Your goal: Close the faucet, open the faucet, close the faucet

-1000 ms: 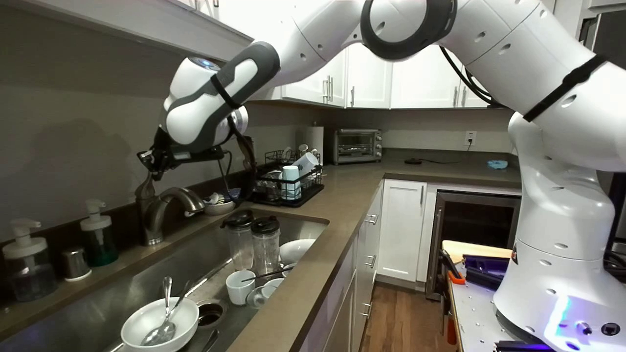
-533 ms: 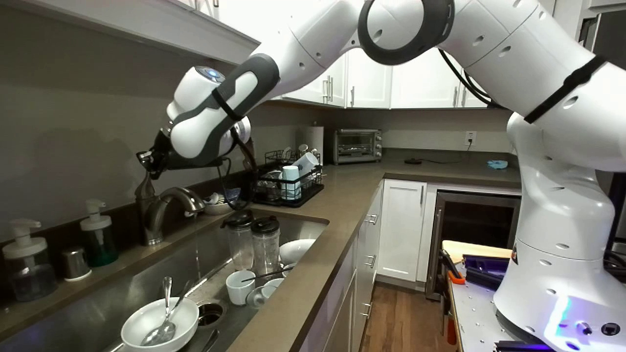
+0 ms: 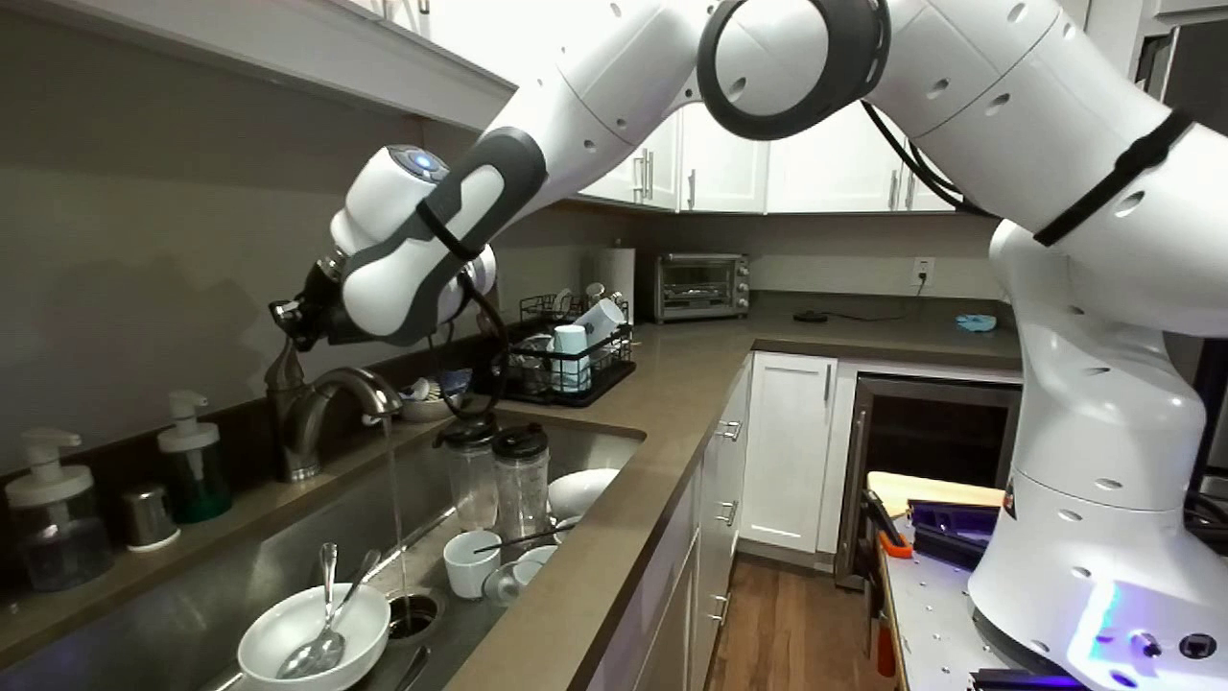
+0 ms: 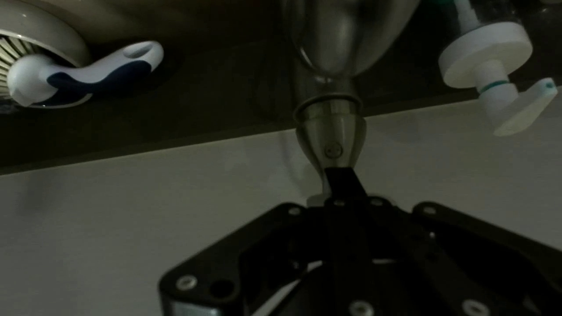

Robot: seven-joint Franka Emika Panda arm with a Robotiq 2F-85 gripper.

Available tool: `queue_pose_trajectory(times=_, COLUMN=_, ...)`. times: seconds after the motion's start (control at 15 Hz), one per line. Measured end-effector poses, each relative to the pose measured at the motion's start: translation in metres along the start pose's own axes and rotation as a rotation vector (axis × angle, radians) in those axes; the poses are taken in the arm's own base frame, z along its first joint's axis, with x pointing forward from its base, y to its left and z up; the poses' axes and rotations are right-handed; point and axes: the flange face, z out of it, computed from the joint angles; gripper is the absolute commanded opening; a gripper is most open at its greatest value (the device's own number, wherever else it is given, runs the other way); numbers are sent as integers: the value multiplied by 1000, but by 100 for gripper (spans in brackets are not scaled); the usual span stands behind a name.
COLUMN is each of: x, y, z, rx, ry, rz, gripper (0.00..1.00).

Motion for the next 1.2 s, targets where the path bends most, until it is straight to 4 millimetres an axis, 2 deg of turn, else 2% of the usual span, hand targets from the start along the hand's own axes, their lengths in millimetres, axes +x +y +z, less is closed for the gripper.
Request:
queue_pose_trajectory(times=0.2, x=5, y=9, z=-1, rx=-20, ry=12, rz=-5, gripper=0)
queue_pose_trajectory(times=0.4, x=31, y=24, z=-10, rx=-40, ry=75, rz=-8, gripper=0)
queue_pose_trajectory(times=0.67, x=56, y=28, z=-20, rx=-46, ry=127, rz=-13, gripper=0)
queue_pose_trajectory(times=1.2, x=57, y=27, z=-19, rx=-51, ry=110, rz=-11, gripper=0)
